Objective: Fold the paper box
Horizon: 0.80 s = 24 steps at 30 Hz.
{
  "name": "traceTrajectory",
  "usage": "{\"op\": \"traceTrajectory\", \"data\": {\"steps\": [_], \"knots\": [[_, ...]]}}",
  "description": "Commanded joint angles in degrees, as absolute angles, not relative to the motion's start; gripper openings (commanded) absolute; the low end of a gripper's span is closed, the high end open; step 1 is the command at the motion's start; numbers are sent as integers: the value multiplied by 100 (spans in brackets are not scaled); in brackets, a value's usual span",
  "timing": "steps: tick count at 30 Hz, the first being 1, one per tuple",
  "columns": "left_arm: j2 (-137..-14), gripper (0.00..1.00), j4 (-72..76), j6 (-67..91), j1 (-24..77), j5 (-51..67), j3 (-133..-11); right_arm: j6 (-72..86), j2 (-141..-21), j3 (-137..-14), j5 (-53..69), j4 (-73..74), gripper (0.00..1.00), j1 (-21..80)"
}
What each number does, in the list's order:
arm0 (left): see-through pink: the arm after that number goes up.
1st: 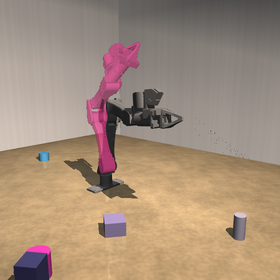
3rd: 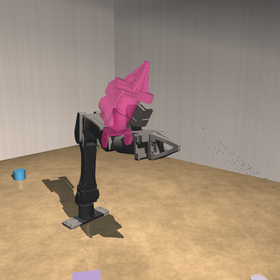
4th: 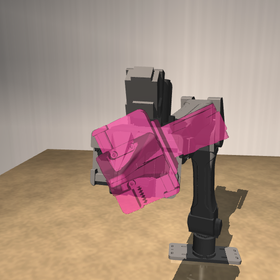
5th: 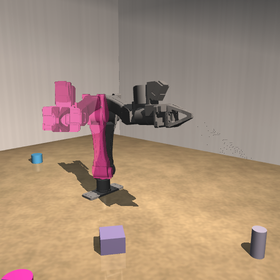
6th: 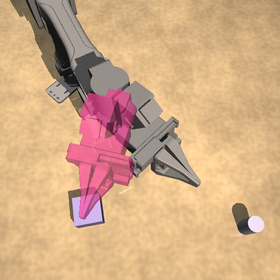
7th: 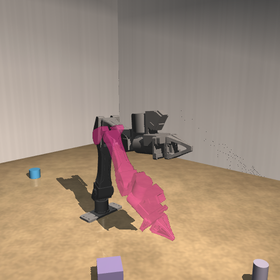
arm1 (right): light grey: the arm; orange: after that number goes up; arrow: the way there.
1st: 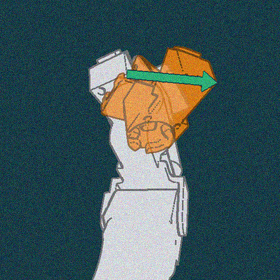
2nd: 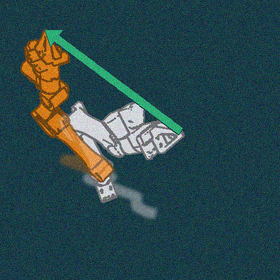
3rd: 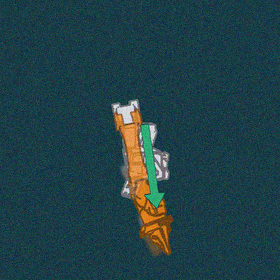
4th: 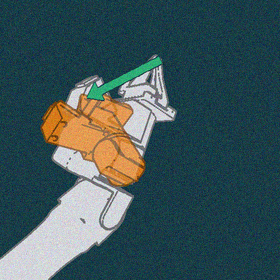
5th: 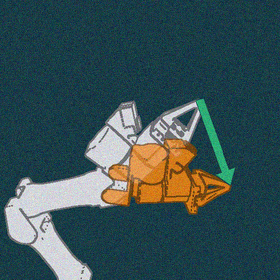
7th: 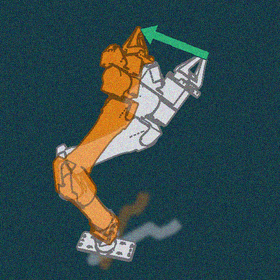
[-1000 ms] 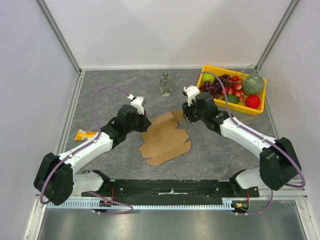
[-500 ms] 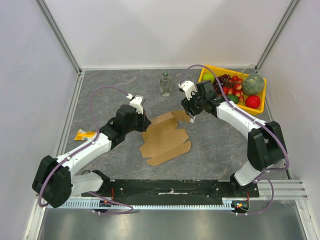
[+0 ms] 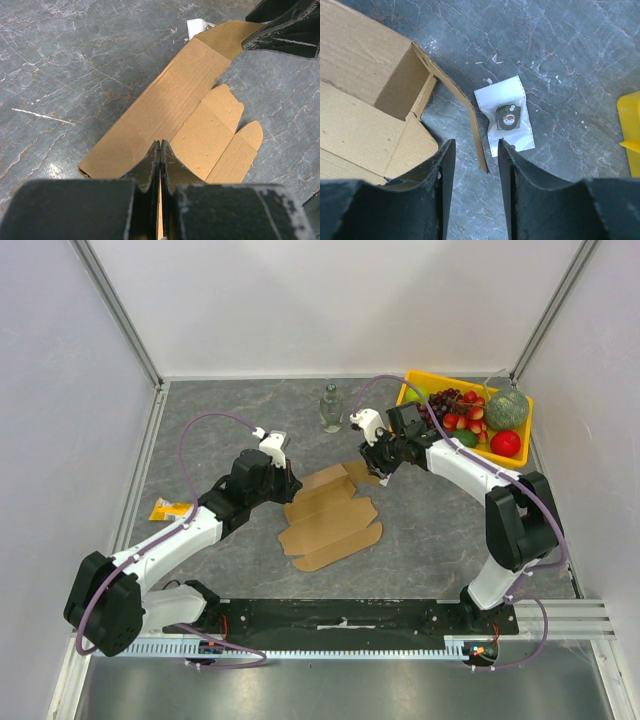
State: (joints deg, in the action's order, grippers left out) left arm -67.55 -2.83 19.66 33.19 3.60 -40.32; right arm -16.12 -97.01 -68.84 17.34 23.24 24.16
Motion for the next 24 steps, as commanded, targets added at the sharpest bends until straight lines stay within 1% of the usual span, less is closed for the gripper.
{"op": "traceTrajectory", "data": {"steps": [1, 7, 9, 13, 24], "knots": [[-6680, 2, -97, 1872, 3331, 396, -4087, -1582, -9852, -7207, 1942, 2355, 43, 2417], [-6767, 2, -123, 1854, 3331, 404, -4078, -1407, -9905, -7330, 2048, 2478, 17, 2417], [-6811, 2, -114, 1863, 3331, 430, -4096, -1336, -9870, -7365, 2083, 2496, 12, 2417], [-6864, 2, -106, 1855, 3331, 457, -4087, -1204, -9748, -7435, 2162, 2566, 10, 2417], [-6882, 2, -79, 1890, 3331, 466, -4034, -967, -9589, -7752, 2224, 2970, 10, 2610]]}}
